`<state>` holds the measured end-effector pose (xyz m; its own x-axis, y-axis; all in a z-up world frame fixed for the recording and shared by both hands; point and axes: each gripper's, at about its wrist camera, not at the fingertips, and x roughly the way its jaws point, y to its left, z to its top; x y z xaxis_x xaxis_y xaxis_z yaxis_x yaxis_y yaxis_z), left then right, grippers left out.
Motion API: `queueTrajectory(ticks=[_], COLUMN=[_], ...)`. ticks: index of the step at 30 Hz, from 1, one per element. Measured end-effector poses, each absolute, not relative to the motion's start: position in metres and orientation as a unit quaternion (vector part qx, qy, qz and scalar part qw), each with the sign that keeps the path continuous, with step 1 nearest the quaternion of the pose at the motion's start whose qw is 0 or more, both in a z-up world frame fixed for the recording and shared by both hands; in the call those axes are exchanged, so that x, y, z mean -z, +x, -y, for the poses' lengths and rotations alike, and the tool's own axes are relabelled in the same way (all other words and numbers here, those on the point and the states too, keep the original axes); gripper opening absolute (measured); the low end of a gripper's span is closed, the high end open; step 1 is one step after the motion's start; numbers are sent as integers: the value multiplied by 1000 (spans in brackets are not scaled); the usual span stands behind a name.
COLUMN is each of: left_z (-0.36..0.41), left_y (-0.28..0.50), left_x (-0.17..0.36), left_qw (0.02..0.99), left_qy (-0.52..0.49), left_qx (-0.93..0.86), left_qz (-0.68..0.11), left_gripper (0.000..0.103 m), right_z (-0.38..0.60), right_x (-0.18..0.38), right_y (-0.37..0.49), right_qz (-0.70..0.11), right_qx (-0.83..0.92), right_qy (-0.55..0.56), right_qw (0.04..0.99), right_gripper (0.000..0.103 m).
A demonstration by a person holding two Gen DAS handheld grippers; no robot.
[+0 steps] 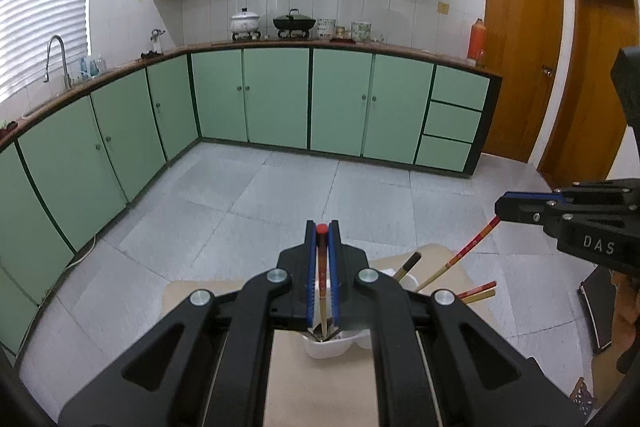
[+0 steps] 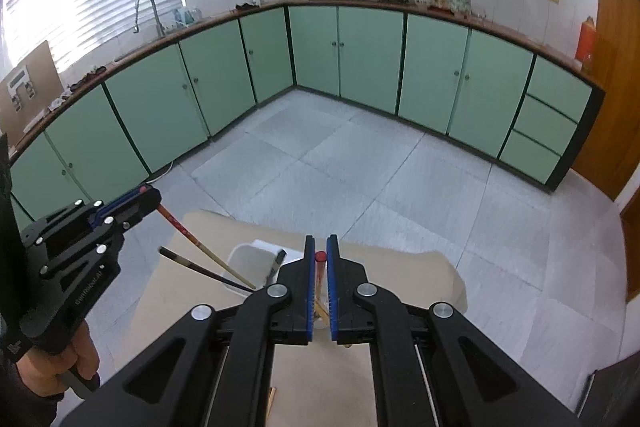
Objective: Organize utensils
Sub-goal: 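Carry both red-patterned chopsticks to the white holder and lower them in, then open both tools to drop the chopsticks into the holder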
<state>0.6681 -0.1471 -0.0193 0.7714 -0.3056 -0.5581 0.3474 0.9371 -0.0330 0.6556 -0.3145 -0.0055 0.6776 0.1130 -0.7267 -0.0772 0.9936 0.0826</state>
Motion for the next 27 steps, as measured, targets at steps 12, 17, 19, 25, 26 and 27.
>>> queueTrajectory(ticks=[12, 17, 19, 25, 26, 27], left_z=[130, 112, 103, 67, 60, 55], left_y=[665, 641, 625, 553, 537, 525], left_x=[43, 34, 32, 59, 67, 73], left_qw=[935, 939, 941, 942, 942, 944], left_qy=[30, 33, 34, 39, 39, 38], left_qx=[163, 166, 167, 169, 168, 163], left_qz=[-313, -300, -293, -287, -287, -285], left_gripper=[36, 46, 51, 57, 57, 58], right_z=[321, 333, 334, 328, 324, 322], right_x=[27, 12, 11, 54, 68, 85], right_y=[643, 612, 592, 489, 472, 453], right_qz=[-408, -373, -358, -309, -308, -309], right_qx=[-59, -63, -70, -71, -69, -68], right_qy=[31, 43, 47, 17, 11, 10], right_qw=[911, 925, 930, 948, 949, 949], right_gripper=[26, 26, 26, 26, 26, 26])
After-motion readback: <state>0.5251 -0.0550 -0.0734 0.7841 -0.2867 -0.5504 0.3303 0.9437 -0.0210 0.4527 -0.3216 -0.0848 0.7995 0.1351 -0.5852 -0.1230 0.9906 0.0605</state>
